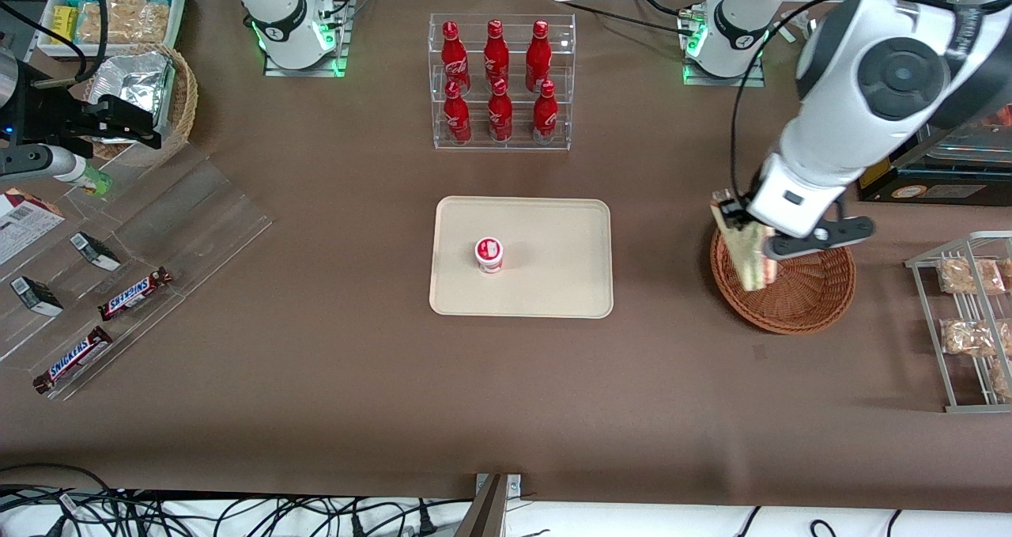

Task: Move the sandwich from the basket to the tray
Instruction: 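Carry the held sandwich with the left gripper over the cream tray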

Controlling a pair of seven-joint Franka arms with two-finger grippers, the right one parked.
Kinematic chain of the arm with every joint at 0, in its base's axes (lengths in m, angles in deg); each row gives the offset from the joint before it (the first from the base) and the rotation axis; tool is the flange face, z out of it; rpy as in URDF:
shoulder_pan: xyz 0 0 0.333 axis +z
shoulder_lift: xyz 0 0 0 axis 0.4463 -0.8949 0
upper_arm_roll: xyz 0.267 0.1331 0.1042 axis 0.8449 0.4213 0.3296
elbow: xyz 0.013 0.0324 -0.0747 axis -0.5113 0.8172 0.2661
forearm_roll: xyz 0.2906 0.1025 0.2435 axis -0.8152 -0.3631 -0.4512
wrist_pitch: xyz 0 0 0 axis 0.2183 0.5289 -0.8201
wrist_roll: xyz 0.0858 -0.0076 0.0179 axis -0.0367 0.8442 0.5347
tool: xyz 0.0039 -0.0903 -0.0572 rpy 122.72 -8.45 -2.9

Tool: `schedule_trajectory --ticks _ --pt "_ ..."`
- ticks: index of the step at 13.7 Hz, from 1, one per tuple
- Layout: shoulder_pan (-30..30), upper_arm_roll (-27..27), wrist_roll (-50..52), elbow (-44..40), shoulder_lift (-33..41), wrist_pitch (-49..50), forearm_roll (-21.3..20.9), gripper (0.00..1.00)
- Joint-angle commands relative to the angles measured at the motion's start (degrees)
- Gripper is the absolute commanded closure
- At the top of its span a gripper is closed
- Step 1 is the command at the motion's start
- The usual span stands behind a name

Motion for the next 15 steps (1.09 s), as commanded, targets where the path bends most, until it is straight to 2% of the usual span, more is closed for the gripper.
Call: schedule_trajectory --ticks 1,3,9,11,15 --pt "0.32 -3.43 -6.55 -1.31 -2.58 -2.59 2.73 1.00" --pt "-0.03 -5.63 -6.55 -1.23 -3.81 -4.00 2.64 1.00" --pt "-6.09 -5.55 -4.18 0.97 -9.61 -8.93 1.16 1.00" --pt "-7.23 -5.64 -0.59 2.02 -11.37 -11.46 -0.86 1.00" --pt "-10.83 -5.64 7.24 6.50 -14.45 -18.93 -7.80 1.00"
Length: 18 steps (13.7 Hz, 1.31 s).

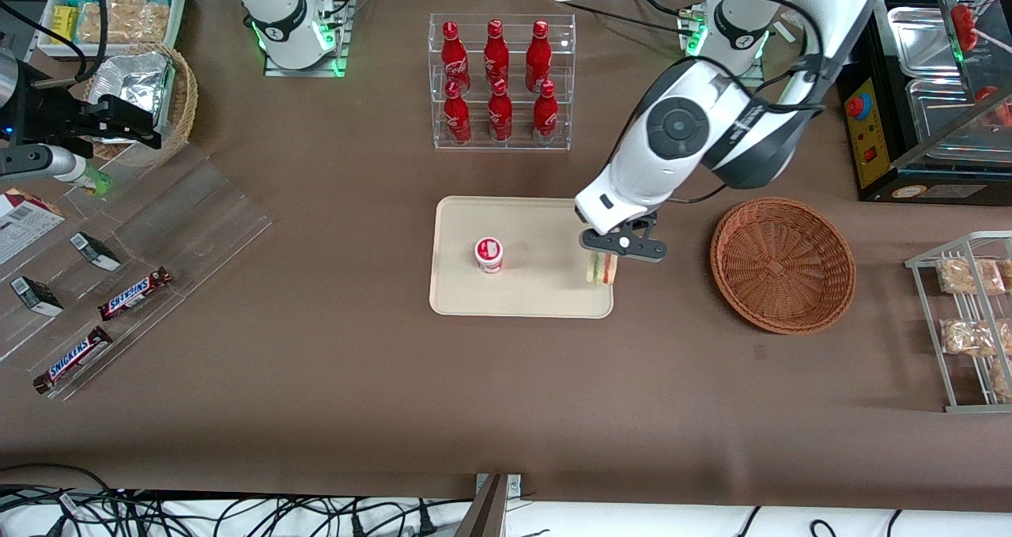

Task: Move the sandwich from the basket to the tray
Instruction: 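Carry the held sandwich with the left gripper over the cream tray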

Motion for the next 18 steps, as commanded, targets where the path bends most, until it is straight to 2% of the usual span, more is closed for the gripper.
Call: schedule_trajectory --ticks 1,4,9,11,14,15,16,18 --pt "-2.49 -0.06 5.41 2.94 -1.51 -4.16 -4.53 1.00" --pt "-4.17 -0.06 12.44 5.15 -4.76 -8.20 -12.08 1.00" --pt "-6.72 -0.06 20.62 4.98 -10.48 -9.36 -22.10 1.00" --pt "-6.72 -0.06 22.21 4.71 -12.06 -9.36 -25.09 1.00" --pt "-6.90 -0.06 22.13 4.45 -12.95 -9.36 -25.46 1.00" --pt "-7.25 0.02 22.13 4.45 -13.12 -9.27 -25.37 0.87" --pt "-7.25 0.02 22.22 4.45 -13.12 -9.18 -25.37 0.70" --pt "-7.25 0.02 24.74 4.36 -12.78 -8.83 -25.28 0.30"
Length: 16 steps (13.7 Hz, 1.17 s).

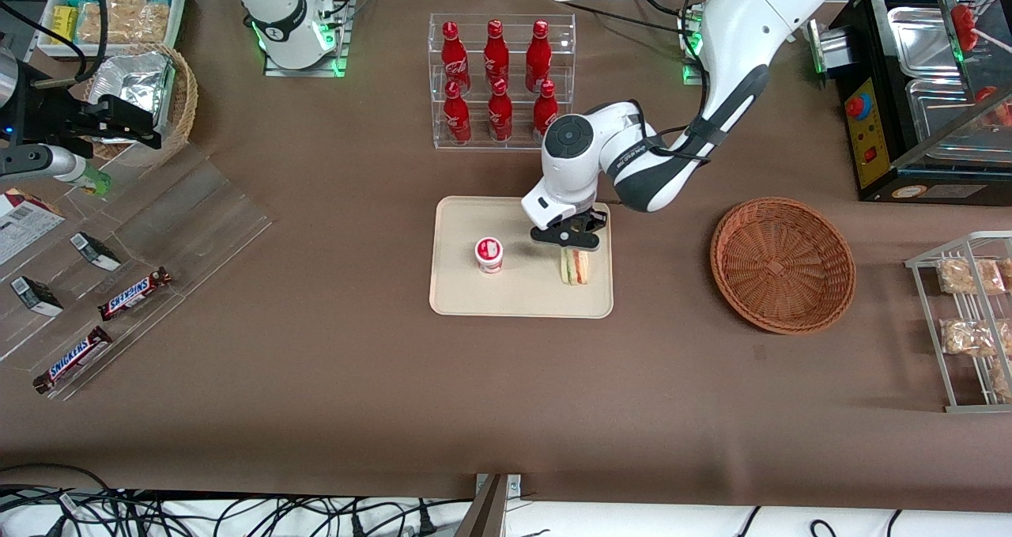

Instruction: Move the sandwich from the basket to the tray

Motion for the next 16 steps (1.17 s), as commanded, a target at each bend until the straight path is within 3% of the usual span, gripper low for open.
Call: schedule_trajectory --ticks 1,2,4,8,10,16 --pt "-0.47 -0.08 4.93 -1.10 -0.19 0.62 -1.66 0.05" --pt "-0.21 -0.17 5.82 -1.27 0.24 0.70 -1.57 0.00" --pt "0.49 -0.17 7.06 -2.49 2.43 1.05 -0.78 0.00" --pt "1.03 -0.26 7.32 -13.02 4.99 13.93 4.66 0.00" --pt "3.21 -0.26 7.68 -17.52 6.66 19.14 4.85 0.00" --pt "8.84 -0.35 9.70 -19.55 15.00 23.20 9.84 0.00"
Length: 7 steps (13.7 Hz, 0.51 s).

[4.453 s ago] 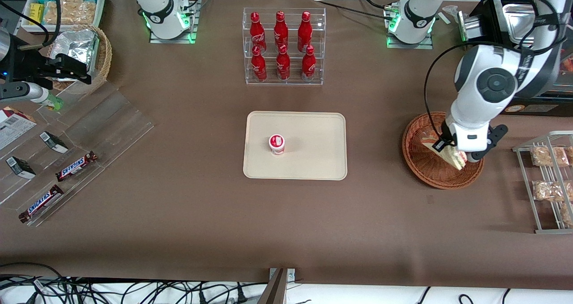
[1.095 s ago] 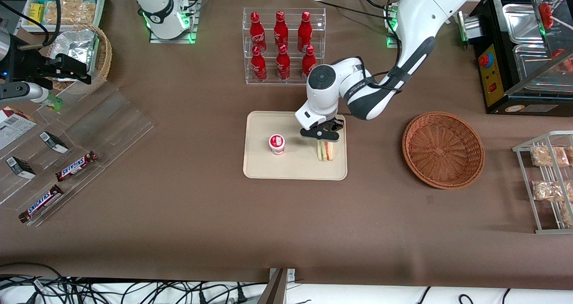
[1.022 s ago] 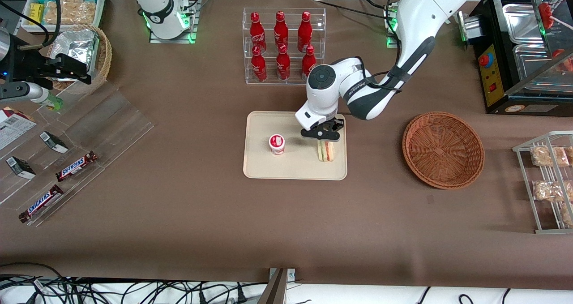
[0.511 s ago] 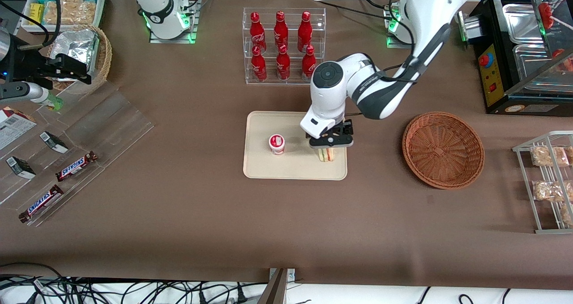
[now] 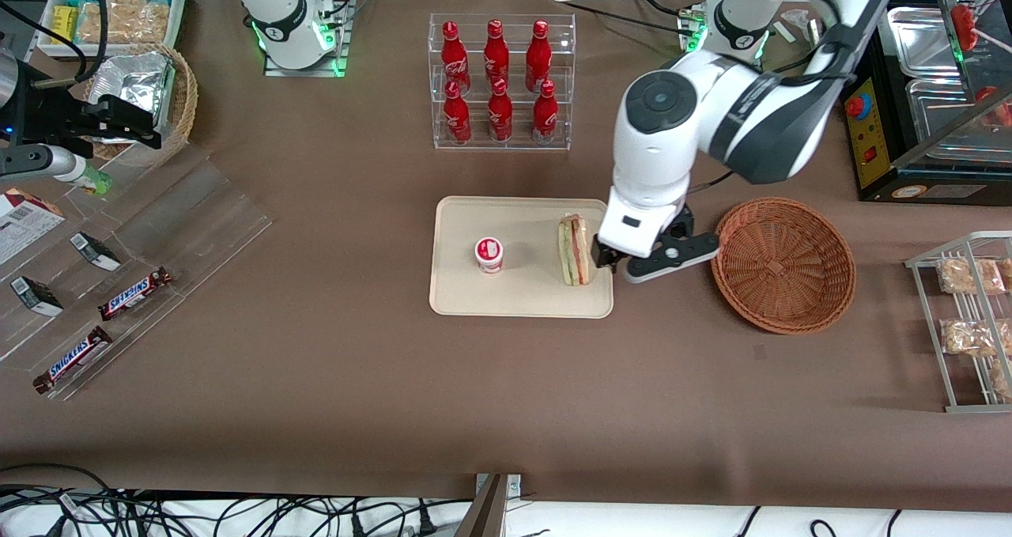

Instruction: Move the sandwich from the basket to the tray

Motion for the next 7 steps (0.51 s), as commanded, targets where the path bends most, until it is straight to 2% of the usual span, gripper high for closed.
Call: schedule_trajectory --ticks 1,7 --pt "2.31 -0.26 0.94 0.14 3.83 1.97 3.08 0.00" --pt "6.18 -0.26 0.06 0.06 6.57 5.22 5.46 0.00"
